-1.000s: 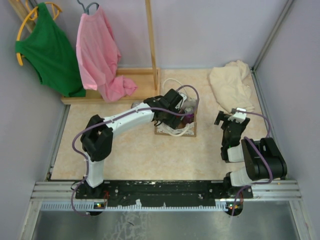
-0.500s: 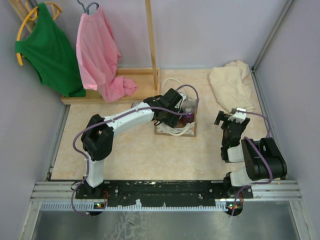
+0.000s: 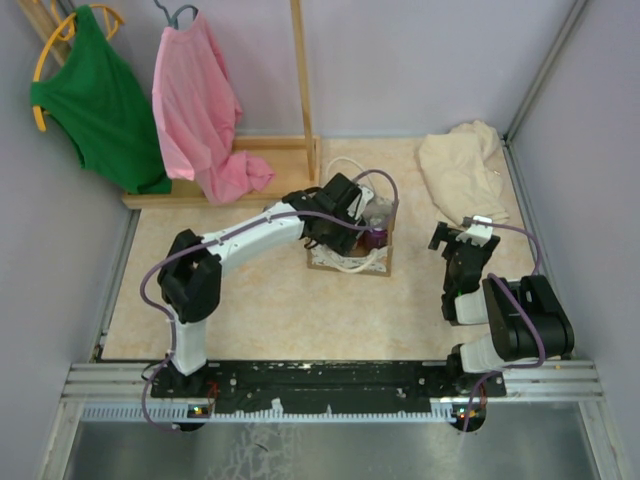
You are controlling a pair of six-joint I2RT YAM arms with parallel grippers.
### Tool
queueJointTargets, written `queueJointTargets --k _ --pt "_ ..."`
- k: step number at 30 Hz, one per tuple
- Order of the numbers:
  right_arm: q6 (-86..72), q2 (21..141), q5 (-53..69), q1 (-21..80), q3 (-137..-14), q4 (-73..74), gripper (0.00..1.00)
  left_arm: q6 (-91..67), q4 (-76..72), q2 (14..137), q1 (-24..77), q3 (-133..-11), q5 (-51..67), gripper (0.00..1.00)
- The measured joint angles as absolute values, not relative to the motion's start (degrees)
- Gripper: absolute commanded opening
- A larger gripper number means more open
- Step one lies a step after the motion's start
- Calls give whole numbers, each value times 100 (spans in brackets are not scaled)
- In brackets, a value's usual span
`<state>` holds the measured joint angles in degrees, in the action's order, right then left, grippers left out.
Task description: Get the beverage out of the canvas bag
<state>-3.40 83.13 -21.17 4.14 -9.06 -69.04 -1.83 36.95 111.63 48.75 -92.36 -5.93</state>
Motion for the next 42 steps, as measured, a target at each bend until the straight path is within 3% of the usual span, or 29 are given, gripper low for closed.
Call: queueJointTargets --k 27,33,42 --pt "-340 8311 -2115 414 -906 -6904 99 904 4803 10855 4399 -12046 -716 0" --pt "-340 8313 -2115 414 -906 -6904 99 1009 5002 10768 3885 -11994 -1094 0" --pt "-340 8311 -2115 414 -906 -6904 99 989 5017 9561 2860 -10650 -1800 0"
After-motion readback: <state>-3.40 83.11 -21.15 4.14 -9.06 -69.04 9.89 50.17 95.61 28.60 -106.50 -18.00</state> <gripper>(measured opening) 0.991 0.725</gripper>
